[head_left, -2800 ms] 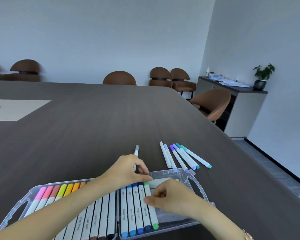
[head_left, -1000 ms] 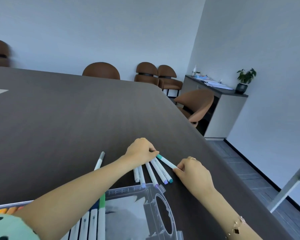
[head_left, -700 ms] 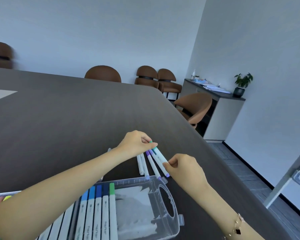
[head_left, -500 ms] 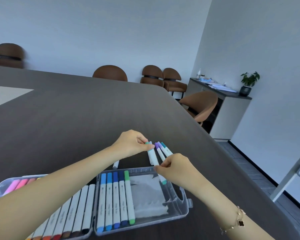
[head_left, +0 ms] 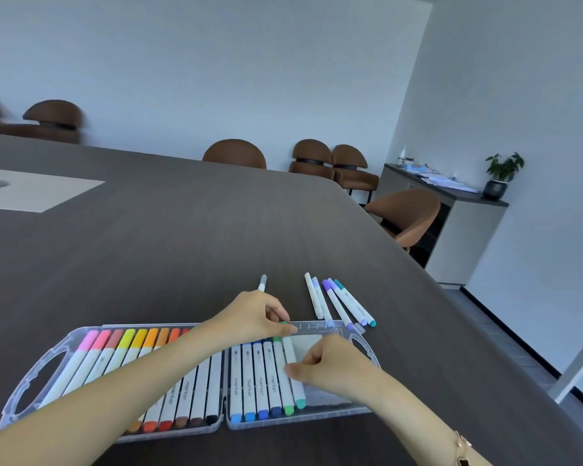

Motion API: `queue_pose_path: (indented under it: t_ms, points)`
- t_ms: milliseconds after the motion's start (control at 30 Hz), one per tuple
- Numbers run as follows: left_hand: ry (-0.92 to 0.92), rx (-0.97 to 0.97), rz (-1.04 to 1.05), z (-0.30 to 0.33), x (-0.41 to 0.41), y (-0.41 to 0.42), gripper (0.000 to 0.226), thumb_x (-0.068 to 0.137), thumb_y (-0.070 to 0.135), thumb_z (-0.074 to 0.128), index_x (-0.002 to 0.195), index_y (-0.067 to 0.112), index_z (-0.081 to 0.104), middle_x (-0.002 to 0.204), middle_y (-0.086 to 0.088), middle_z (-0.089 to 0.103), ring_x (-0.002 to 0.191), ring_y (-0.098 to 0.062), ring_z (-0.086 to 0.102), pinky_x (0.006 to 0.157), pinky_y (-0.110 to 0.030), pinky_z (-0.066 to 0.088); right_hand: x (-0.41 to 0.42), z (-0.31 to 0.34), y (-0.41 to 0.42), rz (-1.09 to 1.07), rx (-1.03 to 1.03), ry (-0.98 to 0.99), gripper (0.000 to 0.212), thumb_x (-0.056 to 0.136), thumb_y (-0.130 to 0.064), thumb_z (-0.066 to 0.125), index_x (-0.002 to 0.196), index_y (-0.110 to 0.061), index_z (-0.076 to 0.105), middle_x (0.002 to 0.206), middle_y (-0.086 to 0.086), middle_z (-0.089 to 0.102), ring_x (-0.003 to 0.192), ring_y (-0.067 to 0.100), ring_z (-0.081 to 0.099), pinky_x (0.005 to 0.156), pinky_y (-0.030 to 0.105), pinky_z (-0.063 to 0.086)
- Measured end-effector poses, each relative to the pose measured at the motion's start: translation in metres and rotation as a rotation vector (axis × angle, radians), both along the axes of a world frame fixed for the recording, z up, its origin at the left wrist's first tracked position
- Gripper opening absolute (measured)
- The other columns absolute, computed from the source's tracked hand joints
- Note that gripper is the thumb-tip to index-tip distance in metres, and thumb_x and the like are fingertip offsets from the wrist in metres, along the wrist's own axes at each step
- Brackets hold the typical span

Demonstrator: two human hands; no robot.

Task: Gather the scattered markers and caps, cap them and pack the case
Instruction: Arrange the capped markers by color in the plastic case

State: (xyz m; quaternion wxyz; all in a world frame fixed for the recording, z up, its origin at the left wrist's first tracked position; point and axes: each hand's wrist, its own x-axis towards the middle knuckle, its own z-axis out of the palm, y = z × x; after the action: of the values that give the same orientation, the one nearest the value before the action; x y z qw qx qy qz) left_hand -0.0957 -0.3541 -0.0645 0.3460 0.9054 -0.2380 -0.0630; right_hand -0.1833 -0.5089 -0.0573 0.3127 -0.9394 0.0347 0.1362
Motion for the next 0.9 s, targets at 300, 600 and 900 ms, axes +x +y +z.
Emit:
queue_pose_path:
  t_ms: [300, 600, 900]
  points:
    - [-0.104, -0.035, 0.014, -0.008, -0.004, -0.001, 0.029, 0.075, 0.045, 0.074, 0.096, 0.026, 0.070, 0.083, 0.013, 0.062, 0.081, -0.005, 0.059, 0.066, -0.011, 0.041, -0.009, 0.000, -0.004, 0.129, -0.081, -0.134, 0.028, 0.084, -0.049, 0.063, 0.078, -0.024, 0.053, 0.079, -0.005, 0.055, 0.067, 0.007, 0.048, 0.064, 0.019, 0.040]
    - [-0.125, 0.026, -0.015, -0.011, 0.000, -0.001, 0.027, 0.075, 0.045, 0.074, 0.095, 0.030, 0.065, 0.083, 0.014, 0.058, 0.082, -0.005, 0.055, 0.069, -0.017, 0.043, -0.002, -0.010, -0.014, 0.210, -0.049, -0.068, 0.031, 0.084, -0.052, 0.061, 0.078, -0.024, 0.049, 0.071, -0.006, 0.049, 0.063, 0.006, 0.044, 0.063, 0.021, 0.039]
    - [-0.157, 0.013, -0.004, 0.010, 0.050, -0.033, 0.015, 0.091, 0.028, 0.059, 0.103, 0.024, 0.067, 0.090, 0.014, 0.061, 0.081, 0.001, 0.056, 0.068, -0.010, 0.039, 0.067, 0.012, -0.094, -0.183, -0.161, -0.415, 0.023, 0.088, -0.037, 0.061, 0.078, -0.017, 0.060, 0.070, -0.007, 0.060, 0.065, 0.011, 0.056, 0.063, 0.025, 0.050]
